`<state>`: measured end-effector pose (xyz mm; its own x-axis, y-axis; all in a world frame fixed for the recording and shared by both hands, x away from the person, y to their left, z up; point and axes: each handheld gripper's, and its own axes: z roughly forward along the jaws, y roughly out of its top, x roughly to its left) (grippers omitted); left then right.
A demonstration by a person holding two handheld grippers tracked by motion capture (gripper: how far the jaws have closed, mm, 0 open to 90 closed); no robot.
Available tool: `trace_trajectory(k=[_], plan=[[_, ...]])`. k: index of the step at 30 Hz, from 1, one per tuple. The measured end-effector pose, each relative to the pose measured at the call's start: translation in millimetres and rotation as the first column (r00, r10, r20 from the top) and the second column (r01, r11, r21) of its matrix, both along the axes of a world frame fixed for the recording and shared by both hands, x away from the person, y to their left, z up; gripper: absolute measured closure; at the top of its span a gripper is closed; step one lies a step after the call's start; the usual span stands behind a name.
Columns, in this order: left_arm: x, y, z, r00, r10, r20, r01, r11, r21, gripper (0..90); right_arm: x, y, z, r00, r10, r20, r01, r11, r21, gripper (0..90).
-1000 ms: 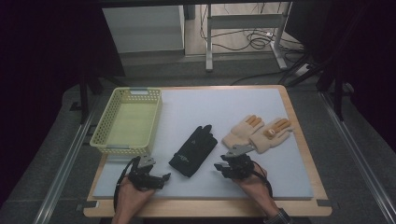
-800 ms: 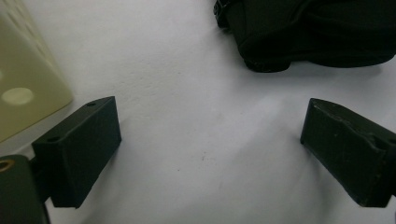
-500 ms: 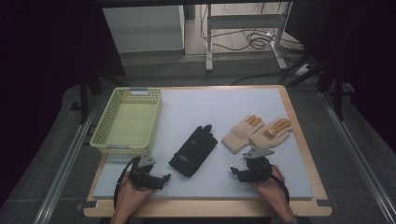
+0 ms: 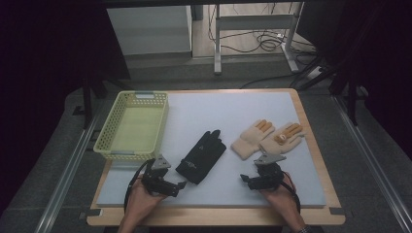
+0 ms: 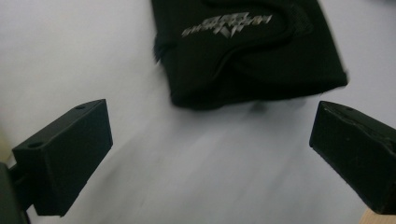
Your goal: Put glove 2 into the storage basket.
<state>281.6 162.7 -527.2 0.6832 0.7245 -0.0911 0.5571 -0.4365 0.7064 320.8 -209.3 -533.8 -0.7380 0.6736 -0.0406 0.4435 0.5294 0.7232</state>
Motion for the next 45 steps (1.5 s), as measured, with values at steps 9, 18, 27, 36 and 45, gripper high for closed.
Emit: trace_trajectory(k=[9,18,27,36,45], plan=[[22.2,-34.8,23.5,0.9994,-0.034,0.004,0.034,0.9994,-0.001,0.0,0.0,-0.1,-0.1,1.0000,0.000,0.000,0.000,1.000,0.001,20.4],[56.4,-68.4,13.5,0.9994,-0.001,-0.034,0.003,0.9979,0.065,0.0,0.0,-0.1,-0.1,1.0000,0.000,0.000,0.000,1.000,0.002,20.5],[75.1,-73.8,-8.3,0.9949,0.017,-0.099,-0.008,0.9956,0.093,0.0,-0.1,-0.1,-0.1,1.0000,0.000,-0.001,0.000,1.000,0.002,20.4],[67.6,-87.0,-4.7,0.9964,0.011,-0.084,0.003,0.9861,0.166,4.5,-0.1,0.0,-0.2,1.0000,0.000,-0.001,0.000,1.000,0.001,20.4],[70.4,-75.4,4.8,0.9989,0.020,-0.043,-0.012,0.9838,0.179,56.3,-0.1,0.0,-0.2,1.0000,0.000,-0.001,0.000,1.000,0.001,20.4]])
